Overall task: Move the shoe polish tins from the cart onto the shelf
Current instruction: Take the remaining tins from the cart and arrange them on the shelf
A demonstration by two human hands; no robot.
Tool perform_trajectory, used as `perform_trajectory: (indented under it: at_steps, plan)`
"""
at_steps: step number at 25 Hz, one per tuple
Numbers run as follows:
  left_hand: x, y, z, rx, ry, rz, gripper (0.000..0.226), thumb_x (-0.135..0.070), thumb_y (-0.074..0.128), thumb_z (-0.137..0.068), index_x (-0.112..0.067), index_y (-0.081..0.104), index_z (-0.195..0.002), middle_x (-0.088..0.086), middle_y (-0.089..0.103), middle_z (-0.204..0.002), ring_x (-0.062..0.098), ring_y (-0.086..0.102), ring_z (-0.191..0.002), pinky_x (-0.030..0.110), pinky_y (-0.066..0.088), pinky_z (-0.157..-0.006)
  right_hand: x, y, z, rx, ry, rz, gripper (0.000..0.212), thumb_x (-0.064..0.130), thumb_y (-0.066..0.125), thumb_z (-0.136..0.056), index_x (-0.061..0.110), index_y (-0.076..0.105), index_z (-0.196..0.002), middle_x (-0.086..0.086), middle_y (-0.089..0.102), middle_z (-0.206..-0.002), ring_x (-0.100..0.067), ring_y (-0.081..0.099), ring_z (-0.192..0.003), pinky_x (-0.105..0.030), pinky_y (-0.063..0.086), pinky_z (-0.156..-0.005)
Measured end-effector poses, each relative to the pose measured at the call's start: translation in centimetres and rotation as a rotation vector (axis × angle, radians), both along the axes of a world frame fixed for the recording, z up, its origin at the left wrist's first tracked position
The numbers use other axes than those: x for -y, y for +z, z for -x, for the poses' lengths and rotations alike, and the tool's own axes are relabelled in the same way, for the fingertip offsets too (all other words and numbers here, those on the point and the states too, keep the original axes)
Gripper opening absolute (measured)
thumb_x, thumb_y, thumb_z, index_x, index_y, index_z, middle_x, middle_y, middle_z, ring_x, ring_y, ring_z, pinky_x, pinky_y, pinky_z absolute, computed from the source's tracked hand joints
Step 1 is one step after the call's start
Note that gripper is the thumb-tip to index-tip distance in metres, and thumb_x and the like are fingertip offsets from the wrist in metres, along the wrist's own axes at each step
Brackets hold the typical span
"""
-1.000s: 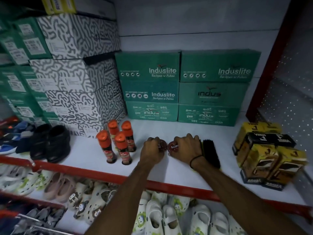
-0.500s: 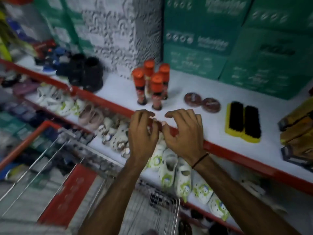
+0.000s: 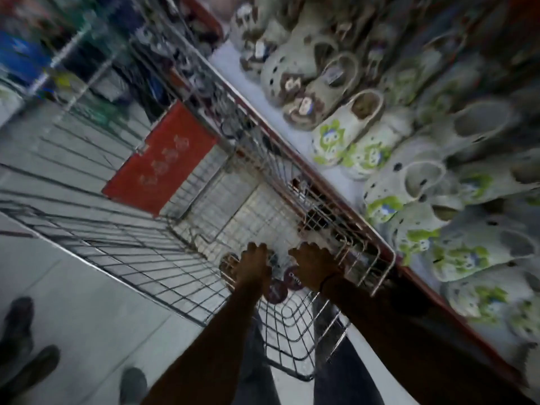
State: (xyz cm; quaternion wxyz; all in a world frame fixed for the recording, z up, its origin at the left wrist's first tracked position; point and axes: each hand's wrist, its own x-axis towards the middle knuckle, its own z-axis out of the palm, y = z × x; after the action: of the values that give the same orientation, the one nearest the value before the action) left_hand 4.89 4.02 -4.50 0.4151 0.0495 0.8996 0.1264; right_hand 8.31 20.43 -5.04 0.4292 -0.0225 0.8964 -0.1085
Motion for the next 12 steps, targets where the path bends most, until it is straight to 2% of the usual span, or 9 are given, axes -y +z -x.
perform_trajectory:
  at_steps: [2, 4, 5, 7, 10, 12]
  plan:
    - [-0.3, -3.3, -2.7, 0.173, -0.036, 0.071, 0.069, -0.024, 0.066, -0.093, -0.015, 0.034, -0.153, 0.016, 0.039, -0.151, 0.039, 0.046, -0.138, 0.050, 0.044, -0.108, 0.1, -3.2, -1.9, 0.104, 0.034, -0.060, 0.071, 0.030, 0.065, -0.091, 0.024, 0.031, -0.152, -0.014, 0.033, -0.157, -0.035, 0.033, -0.143, -0.050, 0.037, -0.111]
    - [-1.4, -5.9, -4.4, 0.243, 0.012, 0.063, 0.076, -0.023, 0.065, -0.094, -0.015, 0.024, -0.158, 0.020, 0.037, -0.153, 0.042, 0.045, -0.140, 0.052, 0.046, -0.110, 0.7, -5.4, -2.8, 0.152, 0.033, -0.061, 0.083, 0.023, 0.075, -0.083, 0.024, 0.030, -0.152, -0.014, 0.031, -0.156, -0.038, 0.031, -0.143, -0.053, 0.039, -0.111]
    - [-2.0, -7.2, -5.3, 0.240, 0.018, 0.074, 0.078, -0.023, 0.067, -0.095, -0.014, 0.023, -0.158, 0.020, 0.038, -0.152, 0.042, 0.047, -0.138, 0.052, 0.048, -0.107, 1.0, -6.5, -3.0, 0.160, 0.035, -0.060, 0.084, 0.022, 0.076, -0.082, 0.024, 0.029, -0.152, -0.015, 0.030, -0.156, -0.039, 0.031, -0.143, -0.055, 0.039, -0.111]
    - [-3.1, -8.9, -6.6, 0.171, -0.048, 0.138, 0.078, -0.025, 0.069, -0.095, -0.011, 0.024, -0.156, 0.018, 0.040, -0.149, 0.040, 0.052, -0.132, 0.050, 0.049, -0.102, 2.1, -8.0, -3.2, 0.104, 0.069, -0.083, 0.073, 0.024, 0.070, -0.087, 0.022, 0.031, -0.149, -0.016, 0.034, -0.153, -0.041, 0.035, -0.140, -0.058, 0.039, -0.108]
    - [-3.5, -10.2, -7.4, 0.107, -0.072, 0.194, 0.074, -0.024, 0.073, -0.090, -0.011, 0.032, -0.151, 0.015, 0.043, -0.144, 0.039, 0.057, -0.124, 0.048, 0.053, -0.097, 2.9, -9.3, -3.4, -0.007, 0.125, -0.112, 0.054, 0.023, 0.061, -0.094, 0.018, 0.036, -0.142, -0.017, 0.041, -0.146, -0.041, 0.042, -0.133, -0.054, 0.043, -0.103]
    - [-2.7, -9.5, -6.3, 0.109, -0.028, 0.183, 0.081, -0.023, 0.080, -0.081, -0.012, 0.033, -0.147, 0.014, 0.042, -0.142, 0.038, 0.055, -0.125, 0.049, 0.055, -0.095, 2.4, -8.5, -2.7, -0.028, 0.106, -0.122, 0.058, 0.025, 0.066, -0.090, 0.018, 0.037, -0.139, -0.017, 0.041, -0.147, -0.041, 0.042, -0.133, -0.053, 0.044, -0.103]
